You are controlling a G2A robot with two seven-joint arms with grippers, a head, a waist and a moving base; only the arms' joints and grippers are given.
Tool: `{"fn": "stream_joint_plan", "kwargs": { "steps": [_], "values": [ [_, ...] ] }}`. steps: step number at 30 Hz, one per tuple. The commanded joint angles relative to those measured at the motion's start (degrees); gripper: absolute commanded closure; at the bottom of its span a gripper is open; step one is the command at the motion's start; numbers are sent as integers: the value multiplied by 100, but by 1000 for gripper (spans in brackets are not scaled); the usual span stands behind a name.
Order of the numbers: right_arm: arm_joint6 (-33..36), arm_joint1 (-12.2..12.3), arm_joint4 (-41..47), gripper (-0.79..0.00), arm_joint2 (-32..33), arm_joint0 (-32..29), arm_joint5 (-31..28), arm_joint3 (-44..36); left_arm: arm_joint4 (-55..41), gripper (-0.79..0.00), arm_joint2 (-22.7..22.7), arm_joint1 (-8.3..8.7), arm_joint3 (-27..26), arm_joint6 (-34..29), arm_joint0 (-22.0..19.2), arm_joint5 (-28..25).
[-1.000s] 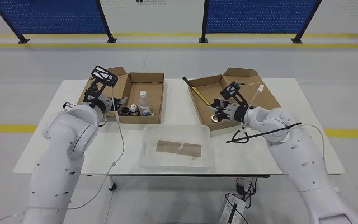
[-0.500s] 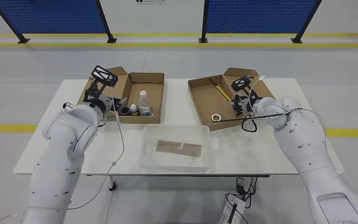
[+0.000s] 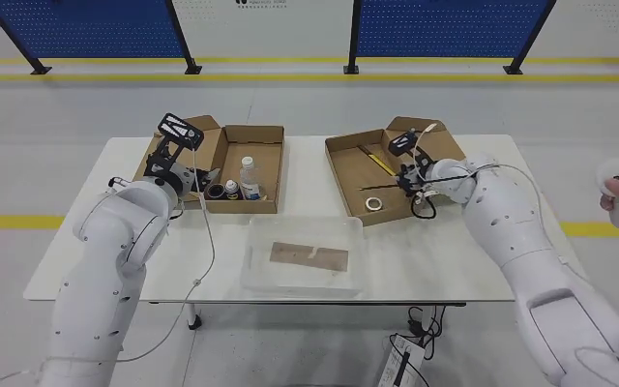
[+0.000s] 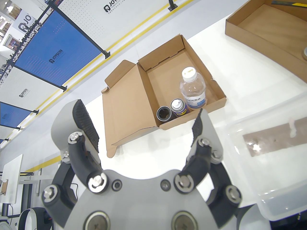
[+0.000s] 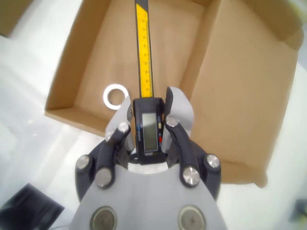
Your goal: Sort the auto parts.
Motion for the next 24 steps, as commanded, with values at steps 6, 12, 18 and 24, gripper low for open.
{"fn": "stream_joint_plan", "kwargs": {
  "steps": [6,12,18,24],
  "values": [
    [-244,-279,34,0,-338,360,-135,855,0,-785,0,0,0,0,0,0],
    [-366,-477,93,0,-504,570,-232,1405,0,-785,0,0,0,0,0,0],
    [-474,-638,98,-209,-618,725,-277,1819,0,-785,0,0,0,0,0,0],
    [-559,-748,93,-323,-677,827,-330,2095,0,-785,0,0,0,0,0,0]
  ]
}}
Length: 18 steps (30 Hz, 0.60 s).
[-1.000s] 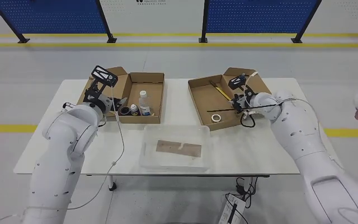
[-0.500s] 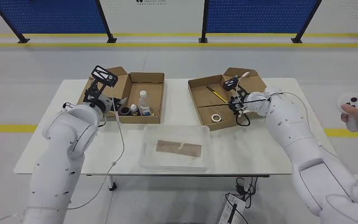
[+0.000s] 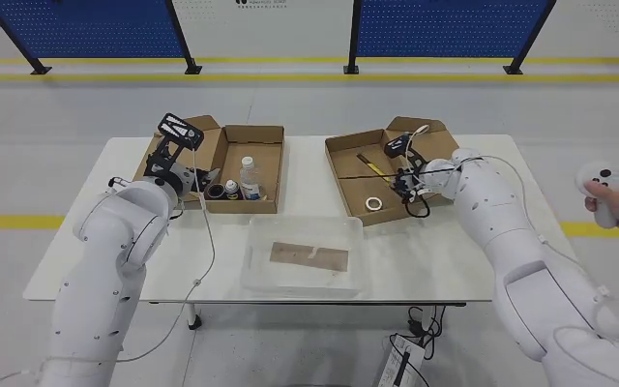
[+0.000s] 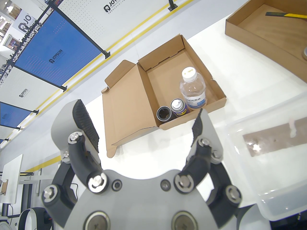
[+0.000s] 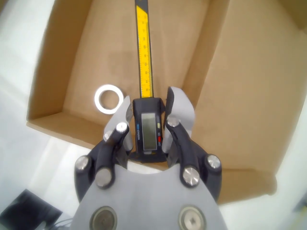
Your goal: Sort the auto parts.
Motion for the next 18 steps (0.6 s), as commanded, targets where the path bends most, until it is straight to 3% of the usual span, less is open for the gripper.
{"fn": "stream_joint_plan", "kwargs": {
  "steps": [1,10,16,18],
  "values": [
    [-30,-27,-8,-326,-13,24,-16,74,0,-785,0,0,0,0,0,0],
    [-366,-71,30,-372,40,152,-108,227,0,-785,0,0,0,0,0,0],
    [-902,29,186,-391,250,147,-245,-70,0,-785,0,0,0,0,0,0],
    [-1103,94,231,-483,352,86,-282,-308,0,-785,0,0,0,0,0,0]
  ]
}}
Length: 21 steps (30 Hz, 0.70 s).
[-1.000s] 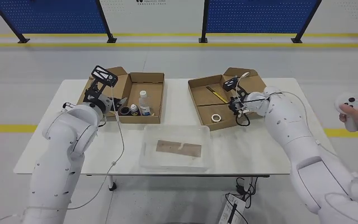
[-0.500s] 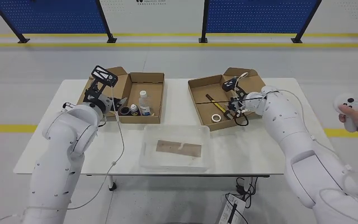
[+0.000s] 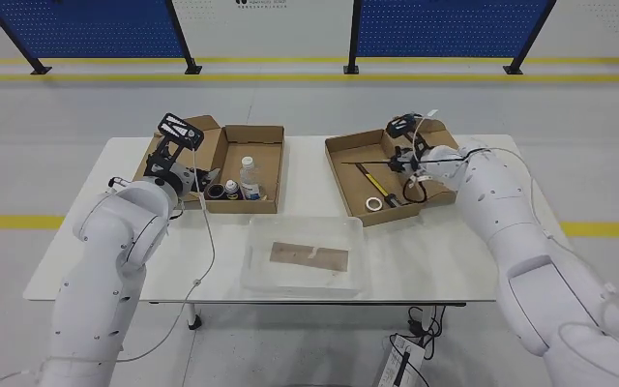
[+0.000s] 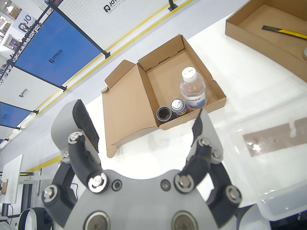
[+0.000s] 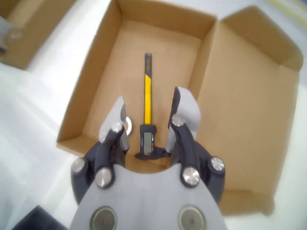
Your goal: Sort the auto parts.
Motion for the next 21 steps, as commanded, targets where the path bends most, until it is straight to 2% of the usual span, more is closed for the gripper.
{"fn": "stream_joint_plan", "kwargs": {
  "steps": [1,4,8,13,16,19,21],
  "values": [
    [-183,74,35,-508,109,-89,-25,-274,0,-785,0,0,0,0,0,0],
    [-419,224,77,-496,328,-358,40,-907,0,-785,0,0,0,0,0,0],
    [-434,507,97,-471,794,-1020,298,-2173,0,-785,0,0,0,0,0,0],
    [-93,896,142,-480,1689,-2279,781,-4297,0,-785,0,0,0,0,0,0],
    [145,1072,158,-517,2242,-3112,1085,-5529,0,-785,0,0,0,0,0,0],
    [206,1188,268,-554,2745,-3861,1302,-6437,0,-785,0,0,0,0,0,0],
    [222,1242,342,-551,3021,-4262,1359,-6879,0,-785,0,0,0,0,0,0]
  ]
}}
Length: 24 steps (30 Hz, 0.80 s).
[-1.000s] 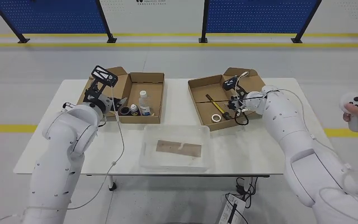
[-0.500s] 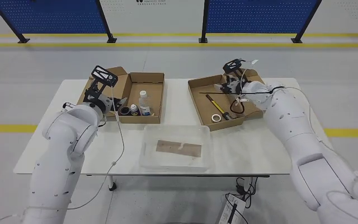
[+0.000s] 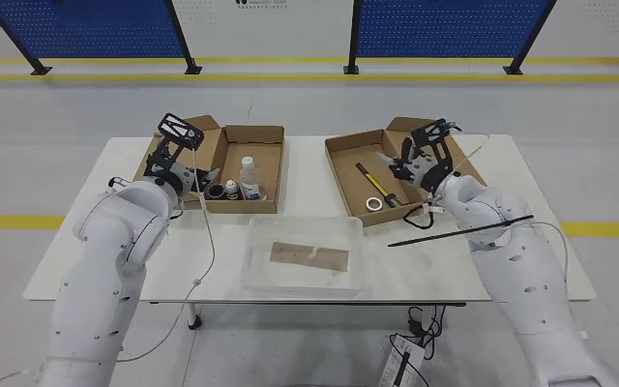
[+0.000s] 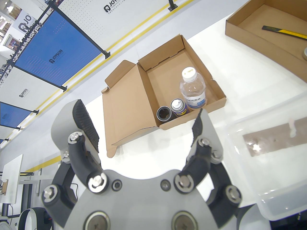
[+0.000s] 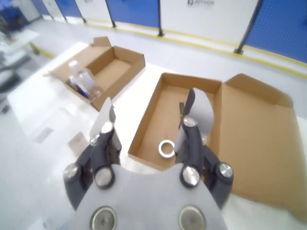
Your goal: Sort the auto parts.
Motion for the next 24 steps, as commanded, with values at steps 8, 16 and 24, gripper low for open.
{"fn": "stream_joint_plan", "kwargs": {
  "steps": [8,16,24],
  "values": [
    [-60,161,190,-576,1087,-1502,181,-1445,0,-785,0,0,0,0,0,0],
    [-47,229,352,-573,1669,-2150,49,-1930,0,-785,0,0,0,0,0,0],
    [67,271,575,-785,1848,-2248,-370,-1866,0,-785,0,0,0,0,0,0]
  ]
}}
